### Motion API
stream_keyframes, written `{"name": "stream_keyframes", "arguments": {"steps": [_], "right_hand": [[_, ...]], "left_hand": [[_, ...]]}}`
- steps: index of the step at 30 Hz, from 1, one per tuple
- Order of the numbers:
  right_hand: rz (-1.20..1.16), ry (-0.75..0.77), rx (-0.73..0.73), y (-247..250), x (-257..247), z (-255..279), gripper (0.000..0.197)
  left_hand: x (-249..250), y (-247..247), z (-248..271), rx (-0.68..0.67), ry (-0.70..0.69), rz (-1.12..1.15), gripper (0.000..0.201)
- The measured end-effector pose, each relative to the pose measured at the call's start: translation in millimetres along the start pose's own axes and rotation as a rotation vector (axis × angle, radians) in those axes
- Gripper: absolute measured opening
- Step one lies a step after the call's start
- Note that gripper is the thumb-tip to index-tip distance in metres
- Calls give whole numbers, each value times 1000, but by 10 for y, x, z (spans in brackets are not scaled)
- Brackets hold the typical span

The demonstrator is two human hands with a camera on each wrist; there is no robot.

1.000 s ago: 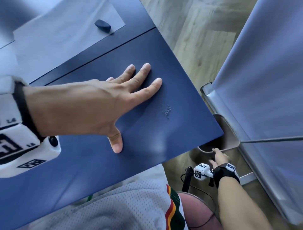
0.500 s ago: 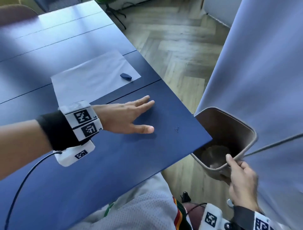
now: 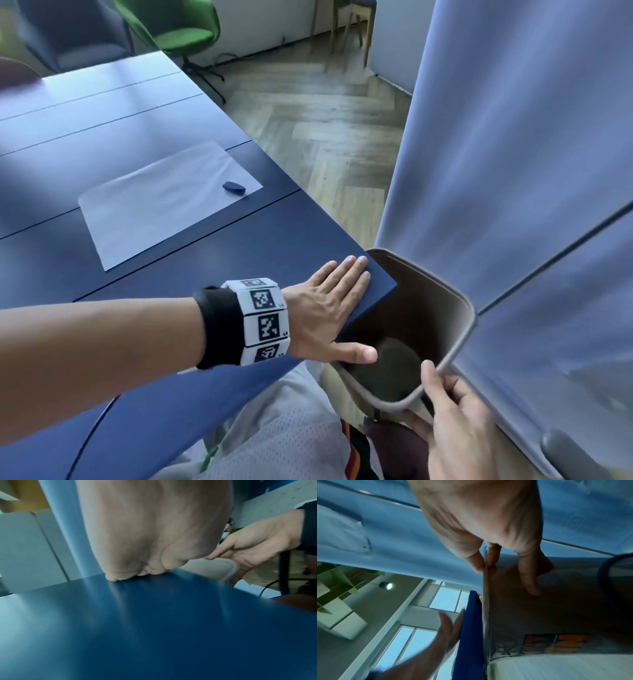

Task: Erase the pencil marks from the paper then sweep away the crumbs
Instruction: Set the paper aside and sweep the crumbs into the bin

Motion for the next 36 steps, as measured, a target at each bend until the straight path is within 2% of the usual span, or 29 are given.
{"name": "stream_keyframes", "arguments": {"steps": [4, 5, 7, 9, 11, 13, 14, 17, 19, 21, 23, 26, 28, 32, 33, 34, 36], "right_hand": [[15, 42, -52, -60, -63, 80, 28], [14, 55, -61, -79, -102, 98, 28], [31, 96, -70, -52, -116, 97, 29], [97, 141, -69, -23, -68, 85, 32], [132, 176, -72, 3, -17, 63, 45], [166, 183, -56, -1, -4, 48, 69], [165, 175, -51, -14, -2, 45, 71], [167, 172, -33, -30, -19, 70, 53], [161, 163, -58, -47, -57, 98, 40], [133, 123, -61, -62, -94, 116, 29], [108, 111, -59, -60, -96, 119, 28], [85, 113, -57, -58, -92, 141, 29], [84, 114, -75, -56, -89, 133, 31], [94, 108, -79, -97, -89, 135, 31], [99, 101, -80, -102, -85, 134, 30], [104, 96, -78, -111, -85, 131, 29], [110, 80, -77, -118, -79, 134, 27]], "left_hand": [[367, 117, -86, 34, -148, -15, 105], [319, 195, -80, 64, -132, 10, 104], [43, 345, -46, 118, -12, 88, 104], [-388, 416, 11, 77, 167, 134, 108], [-667, 375, 47, 3, 285, 85, 124], [-609, 261, 29, -51, 264, 57, 131], [-453, 197, 5, -53, 209, 53, 128], [166, 71, -58, -24, -28, -17, 115], [390, 63, -115, -8, -141, -40, 108], [283, 158, -135, 31, -105, 38, 103], [-46, 265, -132, 54, 55, 102, 100], [-497, 321, -117, 8, 260, 87, 98], [-470, 273, -142, -36, 228, 59, 98], [68, 194, -96, -76, -140, 6, 96], [73, 190, -36, -73, -171, 34, 94], [-22, 187, 36, -57, -130, 77, 95], [-444, 137, 205, -10, 108, 158, 105]]}}
Point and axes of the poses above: each hand's wrist, its own z-axis away from the middle knuckle, its own y-axis out of the back of the hand, x = y × z, the point moved 2 cm from there along -z, towards the middle knuckle, and after that the axes turned 2 degrees about -x, right-handed, at the moved point
